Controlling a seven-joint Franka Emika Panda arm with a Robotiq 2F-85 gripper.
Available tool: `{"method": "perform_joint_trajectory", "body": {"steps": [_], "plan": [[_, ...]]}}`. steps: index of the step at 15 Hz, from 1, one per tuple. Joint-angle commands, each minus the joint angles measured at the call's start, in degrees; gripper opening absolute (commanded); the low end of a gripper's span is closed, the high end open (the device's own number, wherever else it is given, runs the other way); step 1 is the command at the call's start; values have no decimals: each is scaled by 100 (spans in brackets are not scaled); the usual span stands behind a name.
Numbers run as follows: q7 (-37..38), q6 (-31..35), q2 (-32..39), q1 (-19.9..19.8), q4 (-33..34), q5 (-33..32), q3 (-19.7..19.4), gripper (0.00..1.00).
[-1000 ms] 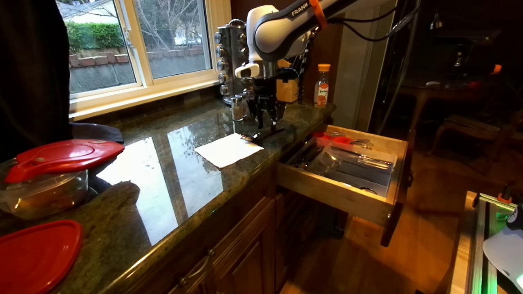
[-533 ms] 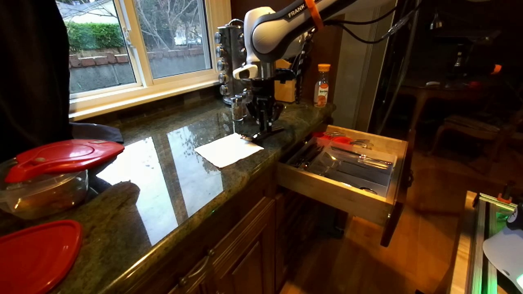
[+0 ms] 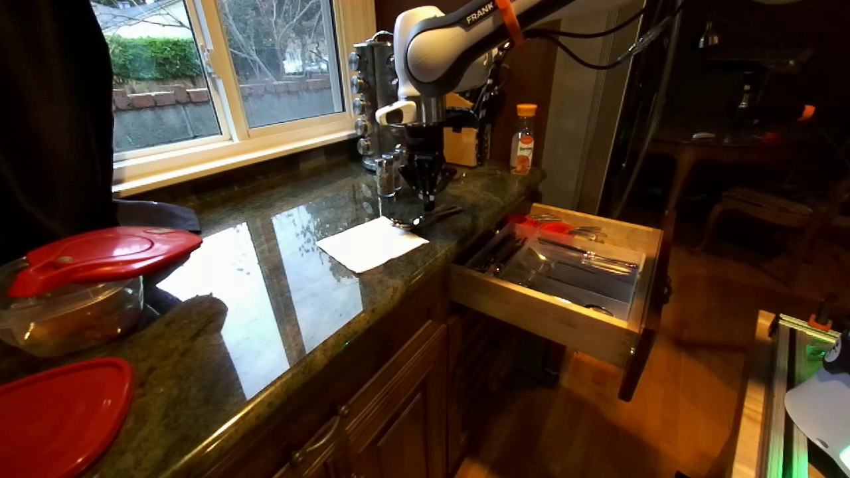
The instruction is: Put one spoon in the drawer
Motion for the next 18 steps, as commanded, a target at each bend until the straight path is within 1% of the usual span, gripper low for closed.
{"method": "perform_joint_trajectory", "body": {"steps": [1, 2, 3, 4, 5, 7, 9, 11, 12, 13, 14, 16, 18], "plan": [[-103, -253, 57, 12, 161, -58, 9, 0], [-96, -246, 73, 13, 170, -67, 1, 0], [-99, -243, 91, 7, 183, -55, 3, 11], [-99, -229, 113, 7, 192, -62, -2, 19], [-115, -235, 140, 0, 205, -47, 4, 30], [-108, -234, 188, 5, 225, -59, -2, 37], [-112, -237, 235, 9, 249, -65, 0, 38], [-113, -238, 280, 14, 276, -74, -1, 29], [-117, -232, 286, 17, 283, -86, -3, 10], [-121, -230, 286, 19, 283, -87, -2, 8], [-124, -231, 276, 21, 289, -87, -1, 1], [-133, -222, 255, 26, 309, -92, 3, 0], [-138, -219, 216, 30, 328, -81, 11, 2]]}}
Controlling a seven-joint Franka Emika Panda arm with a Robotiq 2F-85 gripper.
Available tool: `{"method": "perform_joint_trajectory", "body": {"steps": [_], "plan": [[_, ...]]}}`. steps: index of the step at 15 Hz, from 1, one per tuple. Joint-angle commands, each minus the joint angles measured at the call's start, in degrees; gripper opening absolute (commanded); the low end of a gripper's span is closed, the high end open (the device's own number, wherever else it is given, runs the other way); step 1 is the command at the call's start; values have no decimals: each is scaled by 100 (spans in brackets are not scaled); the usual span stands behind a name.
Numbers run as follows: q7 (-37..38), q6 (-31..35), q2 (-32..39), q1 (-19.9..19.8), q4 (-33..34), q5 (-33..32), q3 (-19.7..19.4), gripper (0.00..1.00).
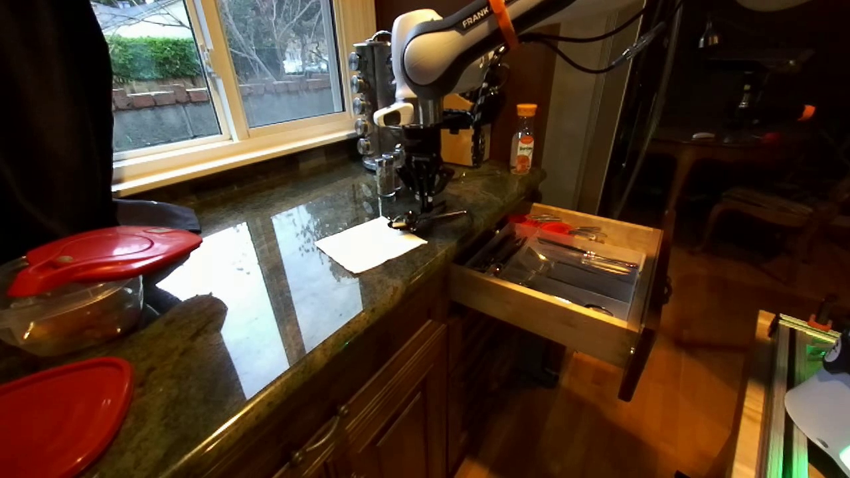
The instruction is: Put one spoon in the drawer
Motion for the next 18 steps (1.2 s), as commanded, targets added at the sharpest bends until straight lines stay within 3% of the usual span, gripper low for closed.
{"method": "perform_joint_trajectory", "body": {"steps": [1, 8, 15, 18], "plan": [[-85, -193, 36, 32, 144, -73, 11, 0], [116, -265, -104, 59, 68, -48, -18, 1], [406, -891, -764, -139, -323, 520, 25, 1], [928, -1159, -1228, -229, -698, 892, -12, 1]]}}
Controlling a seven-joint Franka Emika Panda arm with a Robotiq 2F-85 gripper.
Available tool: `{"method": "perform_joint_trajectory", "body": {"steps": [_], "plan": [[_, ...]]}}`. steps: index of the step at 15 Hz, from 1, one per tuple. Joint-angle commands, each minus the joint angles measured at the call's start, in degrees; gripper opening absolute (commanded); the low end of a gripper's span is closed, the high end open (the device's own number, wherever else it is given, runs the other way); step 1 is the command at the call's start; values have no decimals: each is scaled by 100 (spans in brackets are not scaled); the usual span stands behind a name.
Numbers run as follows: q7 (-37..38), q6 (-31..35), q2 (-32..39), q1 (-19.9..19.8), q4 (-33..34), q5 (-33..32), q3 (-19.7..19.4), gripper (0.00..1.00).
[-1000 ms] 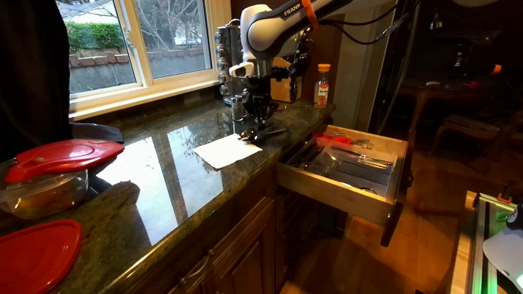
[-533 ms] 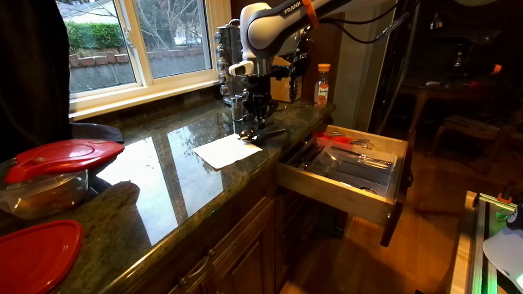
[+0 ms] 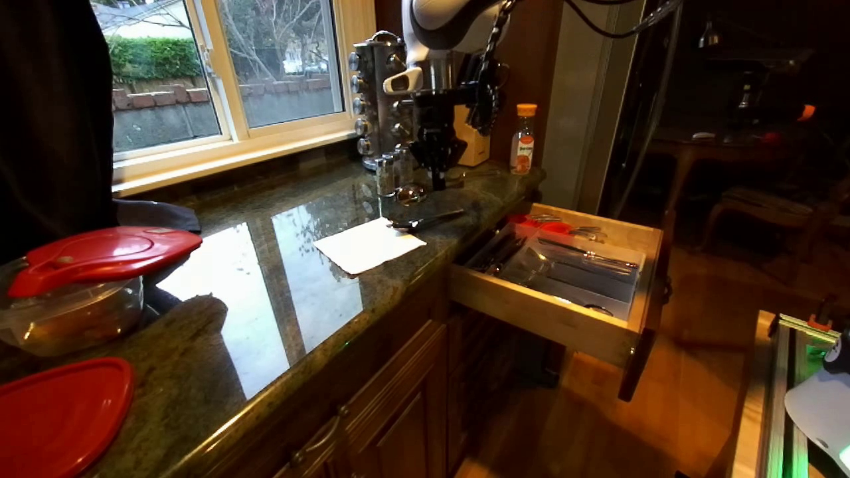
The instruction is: Put one spoon in the drawer
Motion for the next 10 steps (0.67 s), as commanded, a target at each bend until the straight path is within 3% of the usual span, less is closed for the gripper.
{"method": "perform_joint_trajectory", "body": {"steps": [1, 5, 10], "plan": [[592, -209, -767, -132, -797, 442, -37, 1], [1467, 45, -1641, -119, -1840, 344, -195, 1], [2820, 483, -2704, -4, -3203, -494, -344, 1]]}}
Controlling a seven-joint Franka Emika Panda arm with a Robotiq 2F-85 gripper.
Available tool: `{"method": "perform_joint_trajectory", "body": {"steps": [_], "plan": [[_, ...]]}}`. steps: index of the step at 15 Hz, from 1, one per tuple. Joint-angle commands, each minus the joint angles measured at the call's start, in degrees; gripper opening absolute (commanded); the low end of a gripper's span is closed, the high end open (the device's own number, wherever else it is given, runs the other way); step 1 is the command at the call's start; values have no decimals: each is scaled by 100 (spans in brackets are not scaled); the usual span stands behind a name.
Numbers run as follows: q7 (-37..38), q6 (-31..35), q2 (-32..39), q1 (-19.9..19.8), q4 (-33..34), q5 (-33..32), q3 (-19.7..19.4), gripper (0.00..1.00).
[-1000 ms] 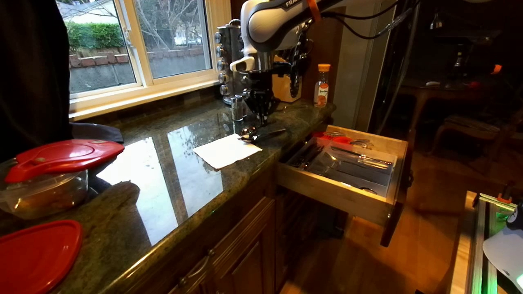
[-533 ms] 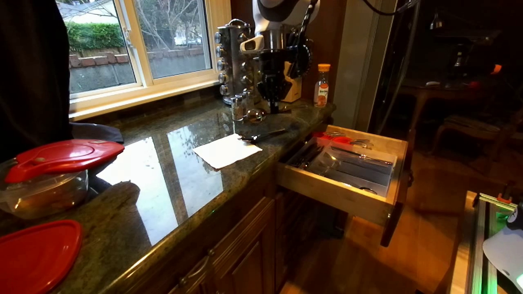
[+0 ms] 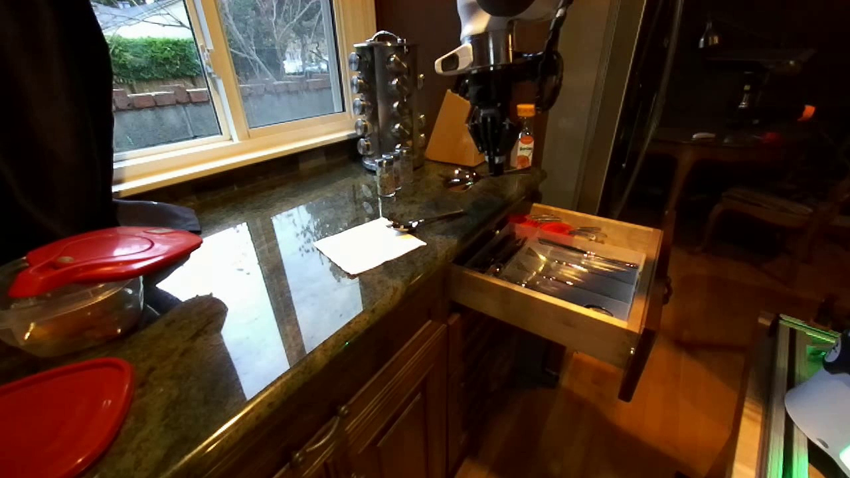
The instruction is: Put one spoon in the drawer
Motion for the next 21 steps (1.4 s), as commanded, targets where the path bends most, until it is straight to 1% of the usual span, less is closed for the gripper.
{"method": "perform_joint_trajectory", "body": {"steps": [1, 2, 4, 6, 7, 8, 9, 11, 15, 16, 20, 21], "plan": [[1044, 573, -989, 126, -1314, -656, -90, 1], [1312, 702, -1116, 136, -1525, -909, -84, 1], [2003, 730, -1371, 180, -1879, -1363, -36, 1], [2511, 711, -1539, 245, -2131, -1665, 11, 1], [2601, 691, -1611, 290, -2218, -1609, 13, 1], [2507, 671, -1659, 341, -2252, -1323, -23, 1], [2340, 540, -1350, 328, -1909, -1434, -74, 4], [2422, 540, -1461, 391, -2033, -1412, -68, 4], [2434, 540, -1506, 397, -2065, -1410, -77, 4], [2435, 540, -1506, 397, -2066, -1410, -77, 1], [3279, 320, -1517, 434, -2278, -1966, 95, 1], [3385, 209, -1543, 458, -2338, -2025, 109, 1]]}}
